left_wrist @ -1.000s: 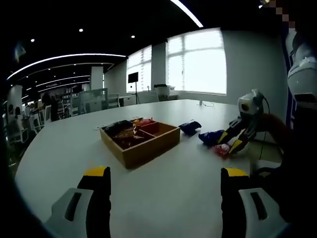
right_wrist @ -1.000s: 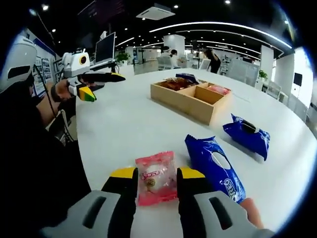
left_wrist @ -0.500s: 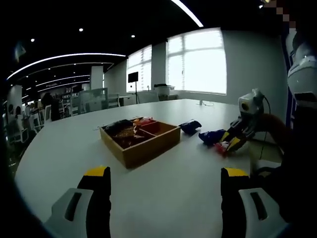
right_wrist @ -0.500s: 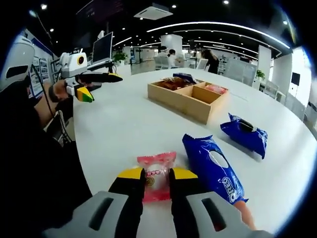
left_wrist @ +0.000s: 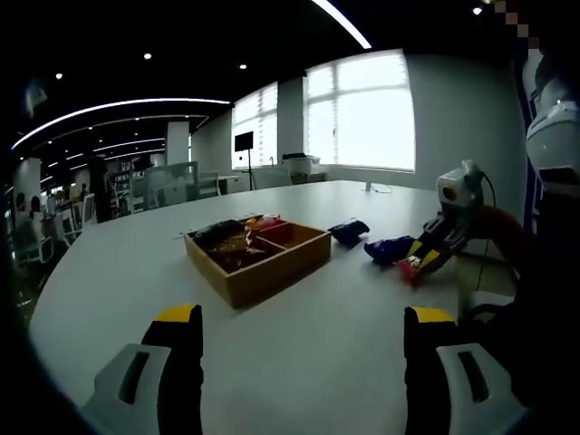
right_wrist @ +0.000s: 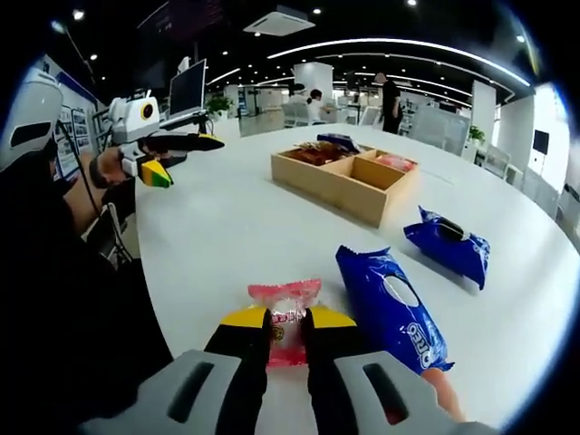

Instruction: Pick up the scattered marshmallows, QQ candies, Oreo cookies, and mixed nuts on the table and sort them into separate containers

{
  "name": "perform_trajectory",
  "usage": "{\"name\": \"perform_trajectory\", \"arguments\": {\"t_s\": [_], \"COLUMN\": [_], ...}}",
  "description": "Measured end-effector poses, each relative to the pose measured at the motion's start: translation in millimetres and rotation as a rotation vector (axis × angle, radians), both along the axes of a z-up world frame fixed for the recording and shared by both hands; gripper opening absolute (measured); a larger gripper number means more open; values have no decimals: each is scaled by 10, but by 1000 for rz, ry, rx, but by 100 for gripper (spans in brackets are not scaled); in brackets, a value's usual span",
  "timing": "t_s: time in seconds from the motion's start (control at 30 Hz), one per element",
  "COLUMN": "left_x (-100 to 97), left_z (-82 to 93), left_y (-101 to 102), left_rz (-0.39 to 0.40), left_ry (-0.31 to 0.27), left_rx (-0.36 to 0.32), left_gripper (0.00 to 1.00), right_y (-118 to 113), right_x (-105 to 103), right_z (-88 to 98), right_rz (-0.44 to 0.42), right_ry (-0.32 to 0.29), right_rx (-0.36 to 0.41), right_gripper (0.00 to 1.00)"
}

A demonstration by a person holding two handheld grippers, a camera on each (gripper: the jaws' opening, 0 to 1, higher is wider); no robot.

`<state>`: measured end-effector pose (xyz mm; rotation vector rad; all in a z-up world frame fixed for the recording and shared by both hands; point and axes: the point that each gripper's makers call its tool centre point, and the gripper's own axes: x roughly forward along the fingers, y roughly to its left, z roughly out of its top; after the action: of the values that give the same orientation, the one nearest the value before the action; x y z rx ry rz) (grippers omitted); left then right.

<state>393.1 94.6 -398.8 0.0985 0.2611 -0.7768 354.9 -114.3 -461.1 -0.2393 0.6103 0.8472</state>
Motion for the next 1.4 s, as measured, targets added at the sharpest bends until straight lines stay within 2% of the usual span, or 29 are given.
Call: {"name": "perform_trajectory", "arguments": {"t_s": [0.23,0.5,0.8,1.13,1.4], "left_x": [2,10,10,10,14], "left_z": [18,34,18,23,35], "left_y": [2,21,33,31,17], "left_rz": [0,4,9,11,8], "left_ry": [-4,-13,-12,-12,-8], "left_rx": [2,-5,-7,-11,-8], "left_gripper": [95,95,96,97,97], "right_y": [12,88,66,-41,-75], "right_x": [-12,-56,-73,-47,-22], "right_z": [101,231,333,441,458], "right_rz": [-9,13,10,-18,-28], "right_ry": [13,-1,-16,-42,-47], "right_rx": [37,63,89,90,85], "right_gripper": [11,11,11,11,11]}}
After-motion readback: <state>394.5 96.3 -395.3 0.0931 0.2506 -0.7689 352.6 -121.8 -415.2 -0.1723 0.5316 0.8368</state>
